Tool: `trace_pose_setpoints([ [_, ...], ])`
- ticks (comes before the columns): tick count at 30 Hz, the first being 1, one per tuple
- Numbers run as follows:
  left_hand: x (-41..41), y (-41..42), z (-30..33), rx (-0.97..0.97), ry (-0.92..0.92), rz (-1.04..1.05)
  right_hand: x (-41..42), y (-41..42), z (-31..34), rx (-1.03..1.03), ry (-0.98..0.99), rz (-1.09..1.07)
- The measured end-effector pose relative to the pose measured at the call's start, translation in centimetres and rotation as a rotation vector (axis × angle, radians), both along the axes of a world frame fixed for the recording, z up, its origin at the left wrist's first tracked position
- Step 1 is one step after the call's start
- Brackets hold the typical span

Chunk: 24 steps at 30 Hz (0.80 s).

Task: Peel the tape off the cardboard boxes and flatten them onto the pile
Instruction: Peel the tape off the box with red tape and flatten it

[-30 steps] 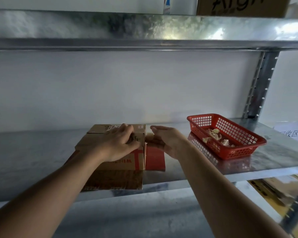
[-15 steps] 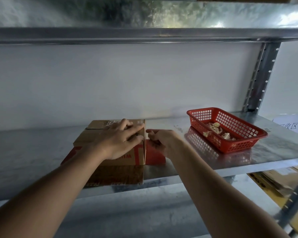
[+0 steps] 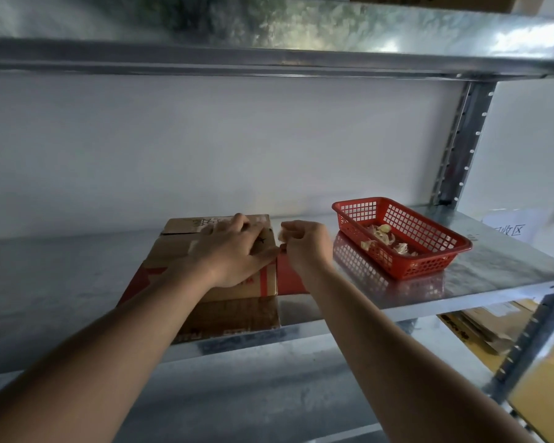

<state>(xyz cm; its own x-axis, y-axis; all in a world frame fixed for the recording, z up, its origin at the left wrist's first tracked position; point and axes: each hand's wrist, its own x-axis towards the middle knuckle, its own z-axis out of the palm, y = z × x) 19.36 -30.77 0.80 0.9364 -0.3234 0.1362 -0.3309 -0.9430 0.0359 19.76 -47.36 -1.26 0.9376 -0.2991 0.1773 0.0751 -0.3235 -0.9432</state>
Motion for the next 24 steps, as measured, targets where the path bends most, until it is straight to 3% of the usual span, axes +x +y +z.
trace_pose_setpoints([
  [13, -0.8, -9.9, 1.1, 0.016, -0.035, 0.047, 0.4, -11.3, 2.3, -0.487, -0.276, -0.095],
  [19, -1.4, -14.4, 1.8, -0.066, -0.023, 0.06, 1.5, -18.3, 2.3, -0.646, -0.167, -0.139],
  [24, -2.2, -16.1, 2.1, -0.087, -0.033, 0.081, 2.1, -20.7, 1.5, -0.703, -0.092, 0.004],
])
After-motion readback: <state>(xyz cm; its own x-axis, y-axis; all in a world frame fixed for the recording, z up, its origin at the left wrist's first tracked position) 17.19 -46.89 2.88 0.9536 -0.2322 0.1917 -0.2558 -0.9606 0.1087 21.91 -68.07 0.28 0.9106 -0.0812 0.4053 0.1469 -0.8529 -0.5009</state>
